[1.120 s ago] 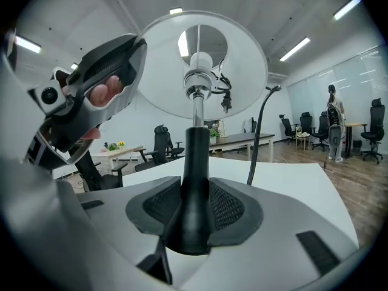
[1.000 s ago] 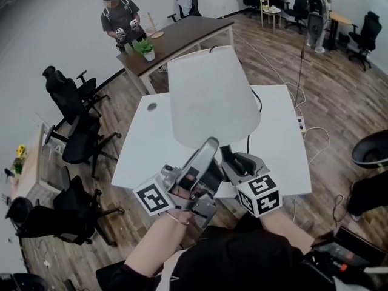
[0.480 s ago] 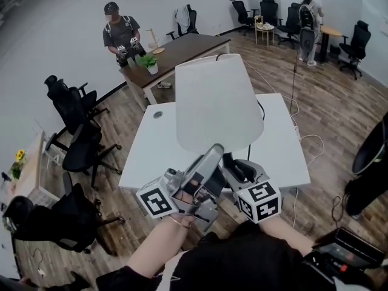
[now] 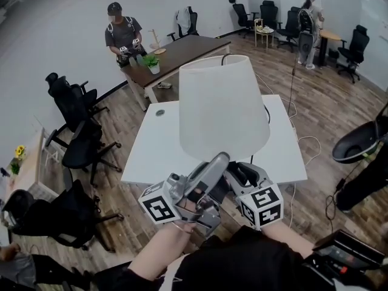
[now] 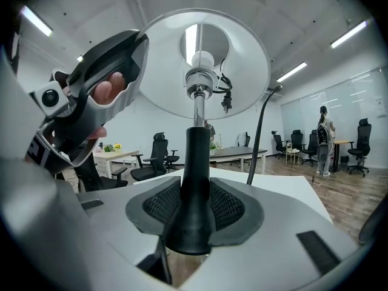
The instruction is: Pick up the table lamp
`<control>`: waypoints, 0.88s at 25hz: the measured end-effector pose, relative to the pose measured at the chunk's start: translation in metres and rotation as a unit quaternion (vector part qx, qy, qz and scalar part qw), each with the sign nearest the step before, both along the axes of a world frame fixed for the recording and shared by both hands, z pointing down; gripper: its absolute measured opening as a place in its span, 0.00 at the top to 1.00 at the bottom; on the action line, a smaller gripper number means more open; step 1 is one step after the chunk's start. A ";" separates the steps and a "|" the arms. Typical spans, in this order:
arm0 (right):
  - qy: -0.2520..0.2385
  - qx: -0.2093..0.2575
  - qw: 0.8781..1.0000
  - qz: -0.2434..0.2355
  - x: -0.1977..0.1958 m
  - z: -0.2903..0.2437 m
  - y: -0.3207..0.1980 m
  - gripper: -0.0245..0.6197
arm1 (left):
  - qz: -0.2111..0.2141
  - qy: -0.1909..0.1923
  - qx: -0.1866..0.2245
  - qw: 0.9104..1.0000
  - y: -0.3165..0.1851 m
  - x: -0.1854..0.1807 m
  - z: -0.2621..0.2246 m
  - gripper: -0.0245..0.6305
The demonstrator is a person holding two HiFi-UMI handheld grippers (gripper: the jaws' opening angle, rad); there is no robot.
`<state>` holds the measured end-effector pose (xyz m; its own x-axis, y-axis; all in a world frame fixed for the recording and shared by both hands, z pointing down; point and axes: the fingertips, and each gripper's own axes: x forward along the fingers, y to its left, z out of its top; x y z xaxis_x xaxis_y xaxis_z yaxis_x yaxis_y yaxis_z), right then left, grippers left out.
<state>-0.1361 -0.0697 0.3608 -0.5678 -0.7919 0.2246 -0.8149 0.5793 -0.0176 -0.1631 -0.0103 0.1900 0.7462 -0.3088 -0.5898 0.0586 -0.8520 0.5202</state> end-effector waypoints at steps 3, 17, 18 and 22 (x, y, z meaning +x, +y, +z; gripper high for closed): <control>0.000 0.001 1.000 -0.003 -0.002 -0.002 0.003 0.72 | 0.000 -0.006 0.008 1.000 0.006 0.001 -0.002 0.94; 0.001 -0.010 0.999 -0.044 0.060 -0.001 0.015 0.71 | -0.029 0.001 0.002 1.000 0.015 0.066 -0.003 0.94; 0.002 -0.010 0.999 -0.046 0.067 -0.002 0.017 0.71 | -0.031 0.003 0.002 1.000 0.018 0.073 -0.004 0.94; 0.003 0.003 0.998 -0.055 0.092 -0.006 0.025 0.71 | -0.035 0.003 0.009 0.999 0.030 0.100 -0.006 0.94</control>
